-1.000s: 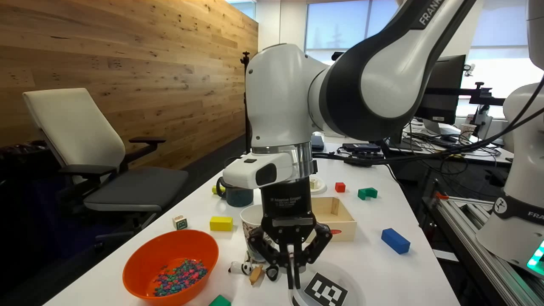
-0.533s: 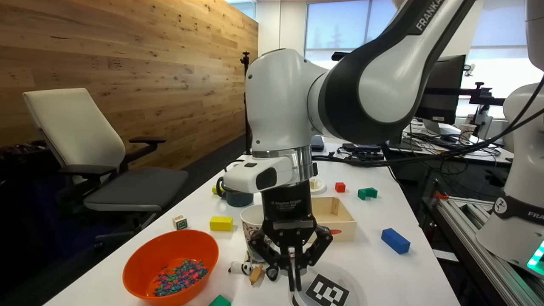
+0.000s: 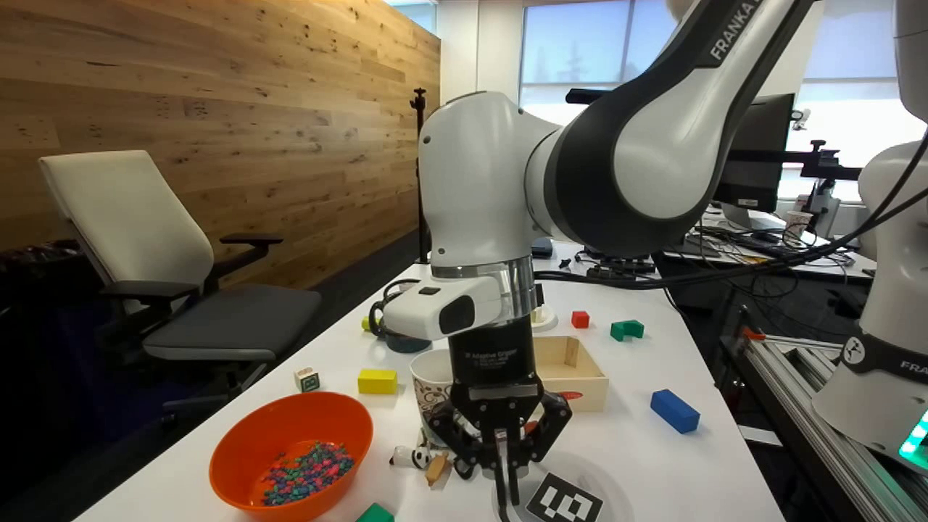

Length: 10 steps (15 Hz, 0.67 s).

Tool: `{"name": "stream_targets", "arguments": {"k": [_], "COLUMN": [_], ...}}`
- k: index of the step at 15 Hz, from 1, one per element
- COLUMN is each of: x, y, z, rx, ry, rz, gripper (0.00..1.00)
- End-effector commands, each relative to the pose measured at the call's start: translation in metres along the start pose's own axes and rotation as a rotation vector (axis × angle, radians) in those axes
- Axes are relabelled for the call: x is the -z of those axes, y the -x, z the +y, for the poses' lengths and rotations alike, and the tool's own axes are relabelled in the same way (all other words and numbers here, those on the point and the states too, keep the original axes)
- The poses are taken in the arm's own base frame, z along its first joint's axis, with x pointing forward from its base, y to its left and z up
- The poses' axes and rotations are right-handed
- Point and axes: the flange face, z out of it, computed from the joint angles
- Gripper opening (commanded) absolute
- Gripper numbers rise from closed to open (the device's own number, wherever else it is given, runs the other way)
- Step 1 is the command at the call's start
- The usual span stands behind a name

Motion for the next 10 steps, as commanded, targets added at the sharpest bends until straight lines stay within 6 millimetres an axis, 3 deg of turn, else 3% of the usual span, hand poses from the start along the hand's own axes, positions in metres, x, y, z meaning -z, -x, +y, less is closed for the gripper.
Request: {"name": "stream_targets", "arguments": {"k": [1, 10], "x": [-0.001, 0.01], "y": [-0.003, -0.007], "z": [0.0, -0.003], "rx": [0.016, 0.017], "ry": [-0.016, 0.002], "rz": [-0.004, -0.014], "gripper": [0.38, 0.98]}}
